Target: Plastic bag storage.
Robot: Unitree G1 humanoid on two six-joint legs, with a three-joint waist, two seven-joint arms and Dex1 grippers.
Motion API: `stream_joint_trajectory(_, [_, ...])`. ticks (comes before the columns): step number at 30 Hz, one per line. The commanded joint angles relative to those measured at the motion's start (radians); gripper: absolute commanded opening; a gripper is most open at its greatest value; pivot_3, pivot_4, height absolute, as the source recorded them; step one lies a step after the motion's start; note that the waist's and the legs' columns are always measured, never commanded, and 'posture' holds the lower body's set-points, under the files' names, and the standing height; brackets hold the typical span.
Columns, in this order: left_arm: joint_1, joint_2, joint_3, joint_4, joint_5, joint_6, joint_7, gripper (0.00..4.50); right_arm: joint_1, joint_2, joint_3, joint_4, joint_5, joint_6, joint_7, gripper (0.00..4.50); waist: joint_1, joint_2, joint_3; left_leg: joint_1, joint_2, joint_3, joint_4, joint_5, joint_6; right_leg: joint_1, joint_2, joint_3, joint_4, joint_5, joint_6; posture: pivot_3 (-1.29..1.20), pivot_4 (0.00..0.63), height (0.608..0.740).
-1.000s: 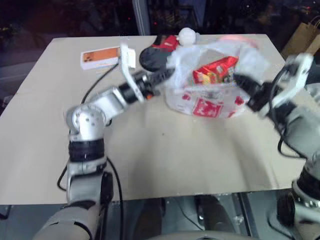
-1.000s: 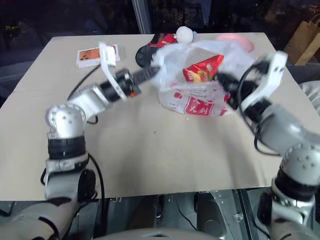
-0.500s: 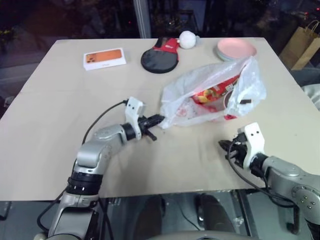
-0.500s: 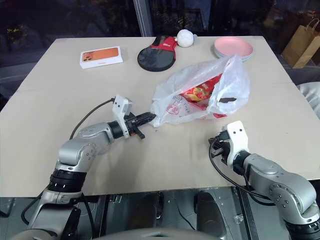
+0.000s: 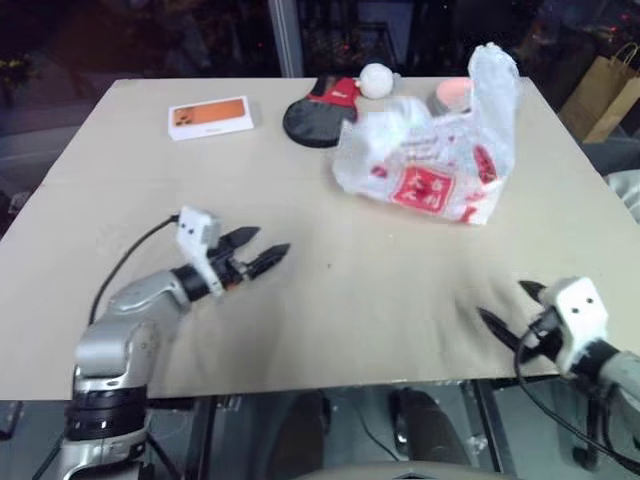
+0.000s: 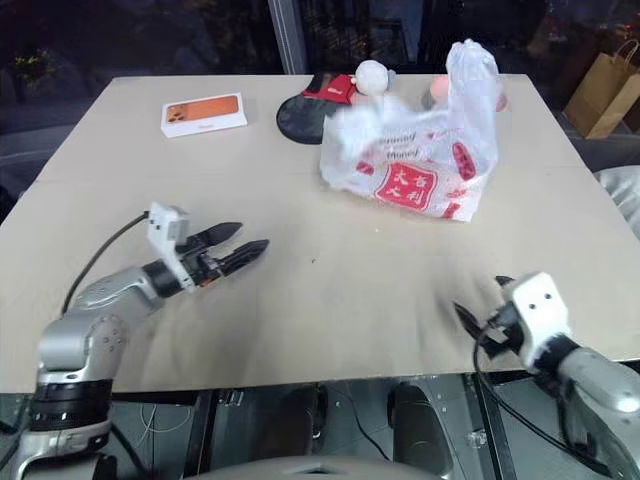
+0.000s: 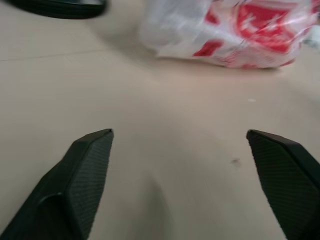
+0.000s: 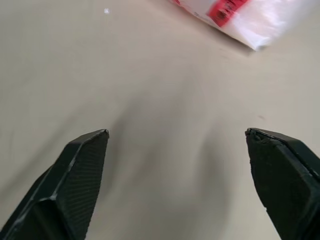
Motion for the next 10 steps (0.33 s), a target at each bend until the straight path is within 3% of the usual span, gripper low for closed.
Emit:
stream_joint_trajectory(1, [0.010,0.026,0.044,-0.046,-0.003,-0.031,-0.011,4.48,-0.002,0.001,-0.092,0.008,0.007,-0.046,0.060,4.50,0.000,-0.001,-0.001,0.002,0.000,0.000,0.000,0.000,0.000,0.002,0.000,0.000,-0.001,0.000,0.000,0.00,0.150,0.740])
stream_joint_trajectory(10, [0.032,0.031,0.088,-0.060,-0.022,-0.033,-0.001,4.48,-0.084,-0.008,-0.114,-0.004,0.004,0.011,0.068,4.50,0.001,-0.002,-0.001,0.005,0.001,0.001,-0.006,0.000,0.000,0.005,-0.001,-0.001,-0.008,0.000,0.000,0.00,0.150,0.740])
